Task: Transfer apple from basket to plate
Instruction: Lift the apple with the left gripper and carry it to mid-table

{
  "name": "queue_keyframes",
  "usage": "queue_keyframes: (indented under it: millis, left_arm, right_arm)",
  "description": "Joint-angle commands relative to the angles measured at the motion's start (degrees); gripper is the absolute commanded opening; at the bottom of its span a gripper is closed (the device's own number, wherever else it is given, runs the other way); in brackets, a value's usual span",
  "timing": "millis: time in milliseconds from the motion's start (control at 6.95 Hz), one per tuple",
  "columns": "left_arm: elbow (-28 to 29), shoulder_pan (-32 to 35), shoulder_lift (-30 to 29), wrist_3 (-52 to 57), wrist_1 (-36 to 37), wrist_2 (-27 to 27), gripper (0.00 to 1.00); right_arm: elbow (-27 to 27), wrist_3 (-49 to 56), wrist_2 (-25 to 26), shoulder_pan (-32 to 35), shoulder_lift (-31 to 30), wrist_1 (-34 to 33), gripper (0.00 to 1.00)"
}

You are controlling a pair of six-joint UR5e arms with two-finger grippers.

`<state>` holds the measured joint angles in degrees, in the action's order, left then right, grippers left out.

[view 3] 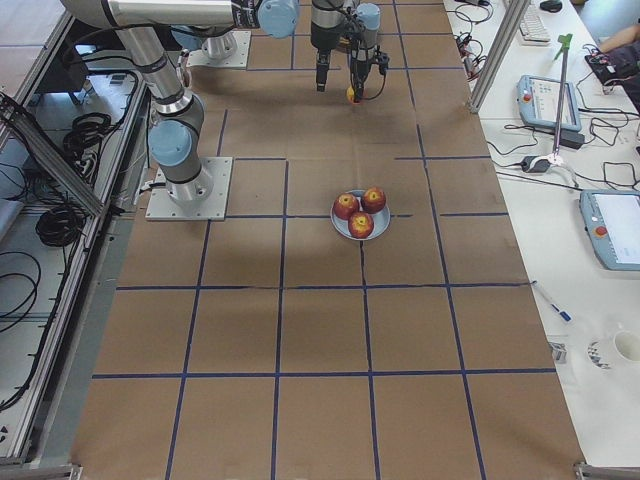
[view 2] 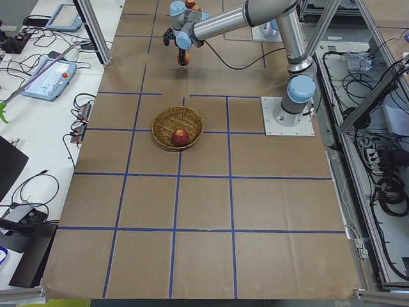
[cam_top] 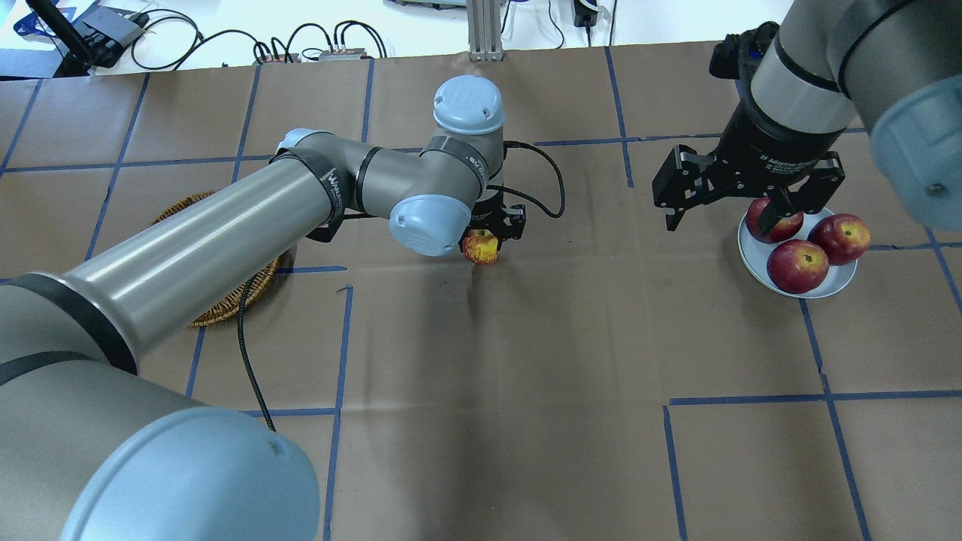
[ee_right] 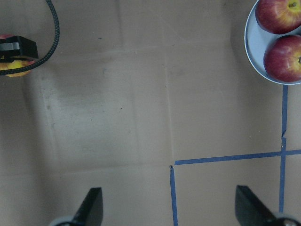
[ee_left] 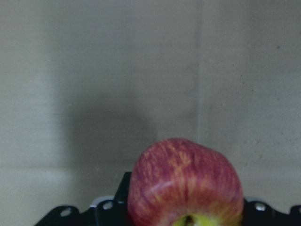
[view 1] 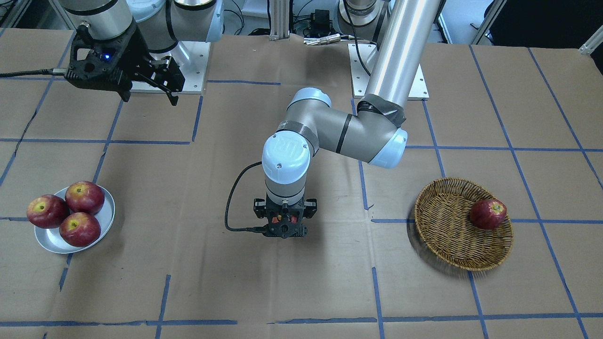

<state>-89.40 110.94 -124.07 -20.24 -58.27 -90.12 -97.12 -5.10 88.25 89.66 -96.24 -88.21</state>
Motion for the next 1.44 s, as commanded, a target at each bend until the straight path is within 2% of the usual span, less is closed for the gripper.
queue_keyframes:
  millis: [0,288,432,864,1008,1152,1295]
  left_arm:
    - [0.5,0.2,-1.1,-0.2,2.0,0.5,0.61]
    - [0.3,0.3,-1.2,-0.2,2.1,0.6,0.62]
    - [0.3,0.3,-1.2,-0.1,2.1,0.6,0.67]
    - [0.4,0.4,-1.4,-0.1,2.1,0.8,0.67]
    - [0.3,0.4,-1.4,-0.2,2.1,0.8,0.93]
    - [0.3,0.6,-1.3,-0.3,2.0,1.0,0.99]
    - [0.7,0.7,-0.5,-1.1,1.4,2.6,0.99]
  right_arm:
    - [0.0,0.0,0.0,0.0,0.0,0.1,1.0]
    - [0.0,0.0,0.0,0.0,0.0,0.1,1.0]
    - [0.0,0.0,0.0,0.0,0.0,0.0,1.0]
    - [0.0,0.0,0.0,0.0,0.0,0.0,1.0]
    - [0.2,0.0,0.0,0.0,0.0,0.0,1.0]
    - [0.2,0.0,0.0,0.0,0.0,0.0,1.0]
    - [0.2,0.0,0.0,0.0,0.0,0.0,1.0]
